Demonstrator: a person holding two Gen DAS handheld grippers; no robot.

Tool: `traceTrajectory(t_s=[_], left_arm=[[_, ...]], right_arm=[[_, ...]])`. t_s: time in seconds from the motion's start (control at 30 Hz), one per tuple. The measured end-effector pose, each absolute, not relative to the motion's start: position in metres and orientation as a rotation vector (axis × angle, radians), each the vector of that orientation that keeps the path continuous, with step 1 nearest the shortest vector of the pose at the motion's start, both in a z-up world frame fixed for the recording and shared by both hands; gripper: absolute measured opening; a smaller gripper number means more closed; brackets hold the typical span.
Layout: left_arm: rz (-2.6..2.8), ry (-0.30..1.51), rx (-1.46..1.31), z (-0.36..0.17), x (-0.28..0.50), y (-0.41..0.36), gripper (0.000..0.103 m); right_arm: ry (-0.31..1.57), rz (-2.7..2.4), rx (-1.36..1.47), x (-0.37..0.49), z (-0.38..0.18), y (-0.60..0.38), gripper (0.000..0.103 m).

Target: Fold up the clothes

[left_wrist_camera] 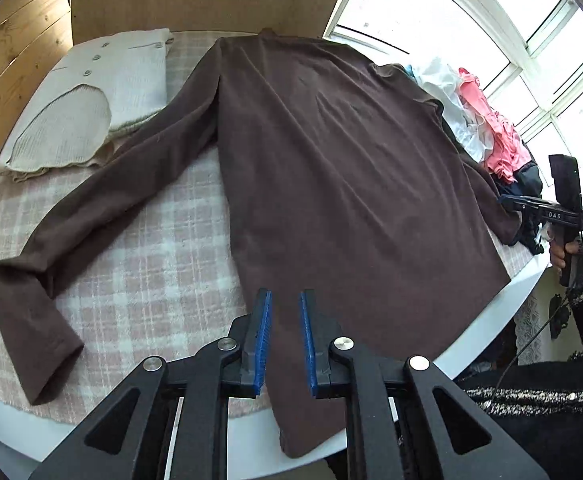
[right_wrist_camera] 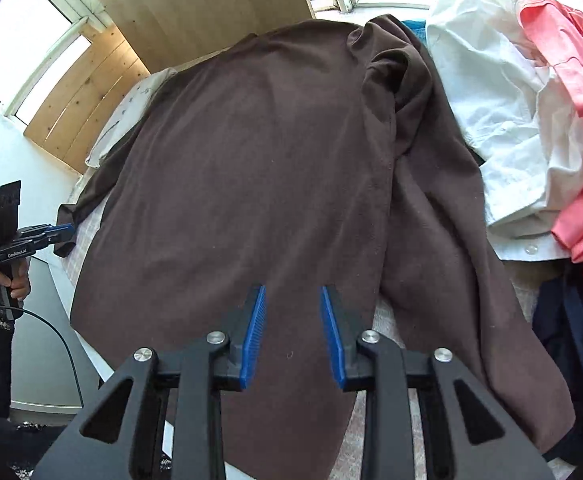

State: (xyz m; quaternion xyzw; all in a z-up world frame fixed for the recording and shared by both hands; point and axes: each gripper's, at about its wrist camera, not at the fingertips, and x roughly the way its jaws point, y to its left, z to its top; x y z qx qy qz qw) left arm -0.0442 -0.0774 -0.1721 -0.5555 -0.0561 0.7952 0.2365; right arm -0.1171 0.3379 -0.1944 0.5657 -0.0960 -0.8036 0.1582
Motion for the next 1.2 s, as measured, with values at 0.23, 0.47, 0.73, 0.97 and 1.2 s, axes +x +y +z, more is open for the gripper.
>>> traceTrajectory(t_s=[0.23, 0.47, 0.73, 0.97, 1.2], left_arm=[[2.251, 0.062, -1.737, -0.222, -0.082, -0.069, 0.011], [2.486, 0.423, -1.536, -0.173, -0.128, -0.088, 0.049], [2.297, 0.539, -1.666, -0.216, -0.173, -0.094, 0.003], [2.414, 0.381, -1.542, -0.162, -0.187, -0.151, 0.002], [2.445, 0.306, -1.562, -0.171, -0.212, -0.203, 0.002]], right_arm=[[-0.256, -2.279, 1.731, -0.121, -0.204, 0.362, 0.023], [-0.326, -2.235, 1.599, -0.142, -0.182, 0.318, 0.037], [-0.214, -2.272, 1.660, -0.162, -0.196, 0.272, 0.037], [-0.211, -2.343, 1.823, -0.167, -0.223, 0.282, 0.037], [-0.171, -2.357, 1.894, -0.172, -0.222, 0.272, 0.037]])
